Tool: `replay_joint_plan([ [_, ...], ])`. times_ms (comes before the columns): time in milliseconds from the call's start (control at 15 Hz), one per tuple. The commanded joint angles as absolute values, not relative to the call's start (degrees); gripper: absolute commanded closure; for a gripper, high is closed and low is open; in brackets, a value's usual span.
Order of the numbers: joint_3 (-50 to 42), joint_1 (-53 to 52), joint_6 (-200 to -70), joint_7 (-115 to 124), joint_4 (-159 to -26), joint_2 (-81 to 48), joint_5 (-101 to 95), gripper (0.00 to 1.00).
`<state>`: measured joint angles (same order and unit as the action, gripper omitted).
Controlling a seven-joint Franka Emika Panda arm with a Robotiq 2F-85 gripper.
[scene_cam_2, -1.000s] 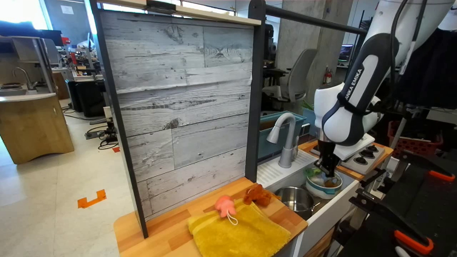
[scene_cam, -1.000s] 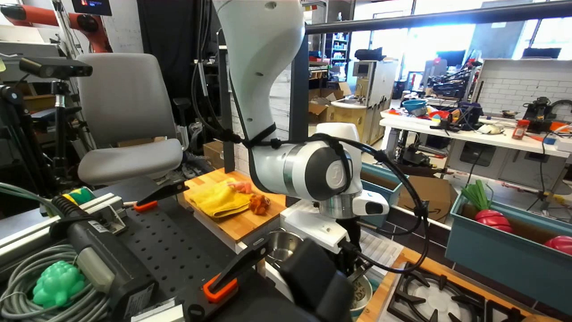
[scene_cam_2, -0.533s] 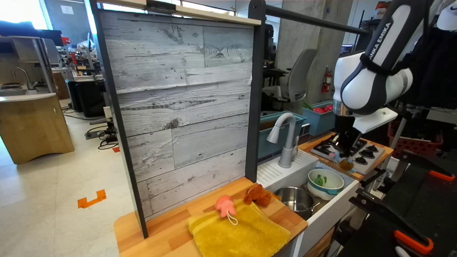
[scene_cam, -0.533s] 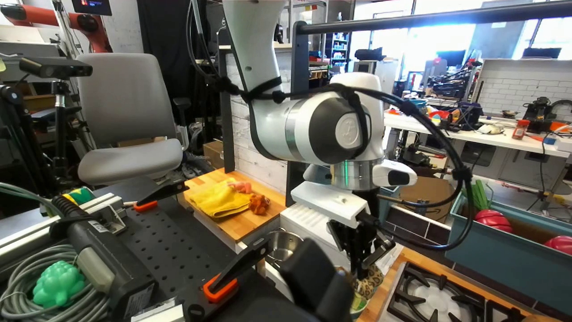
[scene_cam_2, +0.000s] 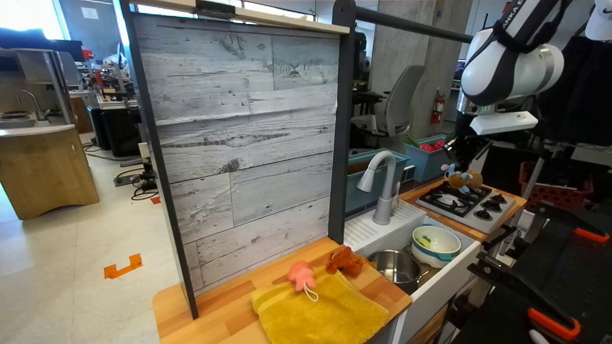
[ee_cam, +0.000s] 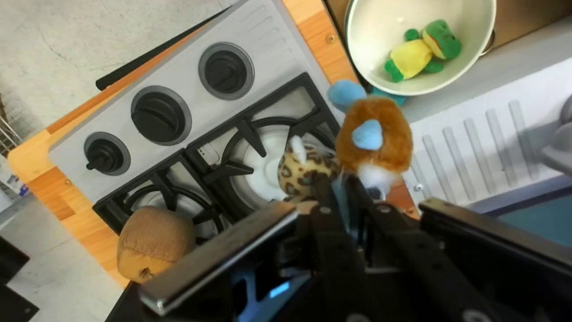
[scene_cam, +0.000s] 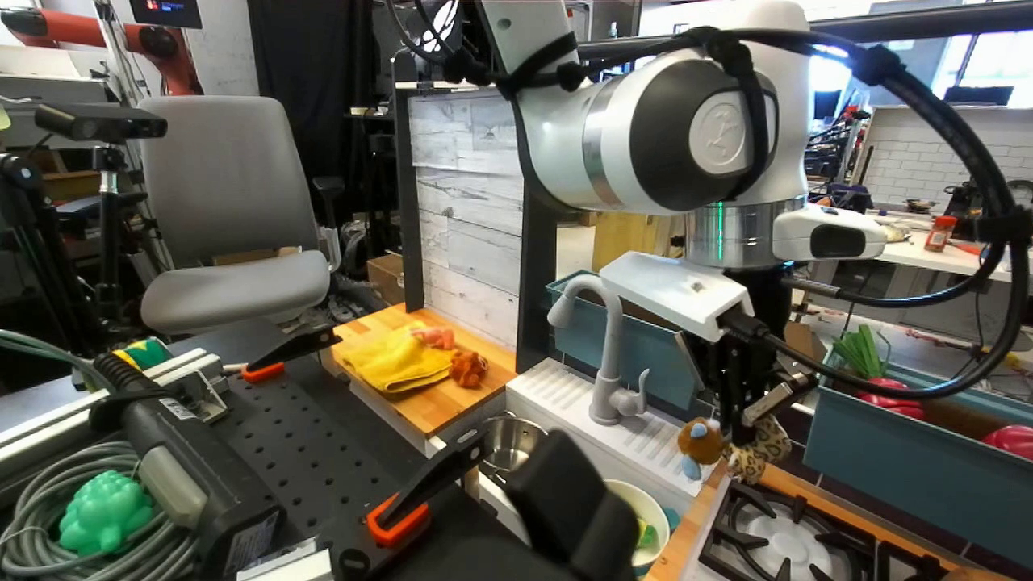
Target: Wipe the counter with the towel. Remove the things from the dishes in the sink and put them on the counter and the stove
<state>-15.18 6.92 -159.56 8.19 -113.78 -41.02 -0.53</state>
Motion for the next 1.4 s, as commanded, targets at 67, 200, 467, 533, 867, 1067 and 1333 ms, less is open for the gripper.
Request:
replay_joint_plan([
  [67,-16.68,6.55,-153.35,16.41,-102.43,-48.72,1.26,0.97],
  [200,-17.07,6.66,-152.73,19.72,-98.96,-51.36,2.05,0.97],
  [467,-19.36,6.51,-151.73,25.66,-92.75,-56.26,2.73,0.97],
  [533,-20.11,6.44,-151.55,27.01,-91.27,-57.53,2.81,0.97],
  [867,-22.35,6.94,-147.49,30.83,-86.32,-61.3,2.56,0.62],
  [1067,-21.54,7.21,-139.23,26.85,-86.61,-60.26,0.38,0.41],
  [1333,-20.69,6.92,-142.26,21.37,-92.68,-55.76,-1.18,0.14],
])
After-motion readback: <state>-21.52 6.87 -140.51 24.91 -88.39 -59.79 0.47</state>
